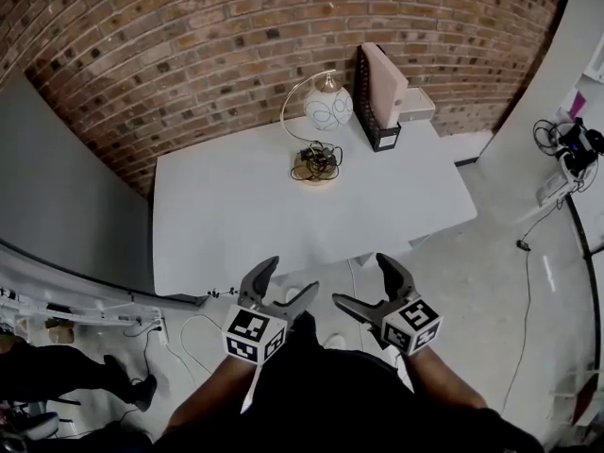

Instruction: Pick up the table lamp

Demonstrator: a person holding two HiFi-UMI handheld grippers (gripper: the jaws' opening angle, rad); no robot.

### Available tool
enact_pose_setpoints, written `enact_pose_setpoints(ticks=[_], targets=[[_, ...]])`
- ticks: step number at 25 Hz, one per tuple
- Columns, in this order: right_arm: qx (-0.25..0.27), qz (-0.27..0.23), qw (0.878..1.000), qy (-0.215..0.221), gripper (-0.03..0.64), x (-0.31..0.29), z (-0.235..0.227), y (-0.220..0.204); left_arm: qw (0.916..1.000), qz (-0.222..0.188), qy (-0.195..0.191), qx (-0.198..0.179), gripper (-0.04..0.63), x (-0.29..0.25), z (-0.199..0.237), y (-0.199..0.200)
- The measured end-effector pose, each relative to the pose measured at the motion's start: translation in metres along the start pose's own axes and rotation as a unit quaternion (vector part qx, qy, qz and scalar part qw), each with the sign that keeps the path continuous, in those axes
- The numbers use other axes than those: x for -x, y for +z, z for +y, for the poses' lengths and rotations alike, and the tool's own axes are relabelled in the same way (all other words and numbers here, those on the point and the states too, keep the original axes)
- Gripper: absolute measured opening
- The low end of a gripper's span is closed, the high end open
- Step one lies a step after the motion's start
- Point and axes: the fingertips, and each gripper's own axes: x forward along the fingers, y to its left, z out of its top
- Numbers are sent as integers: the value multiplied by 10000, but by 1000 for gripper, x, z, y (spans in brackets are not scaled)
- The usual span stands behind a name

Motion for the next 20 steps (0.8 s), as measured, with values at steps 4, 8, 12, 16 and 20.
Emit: enact_pose_setpoints(ticks=[4,8,12,16,20], targets=[[38,43,9999,-91,563,-20,-16,12,10000,-83,-12,28,388,-16,23,13],[126,32,9998,-182,561,-47,-34,29,9999,-109,7,62,388,-31,56,25],[160,42,9995,-266,558,-79,-52,48,9998,-173,-16,16,388,-51,91,42],[236,66,9991,-356,555,-111,-68,64,9996,-260,-46,-98,388,-71,127,61],[304,53,9982,-511,549,-137,-82,82,9993,-314,-140,-121,388,-88,159,77]])
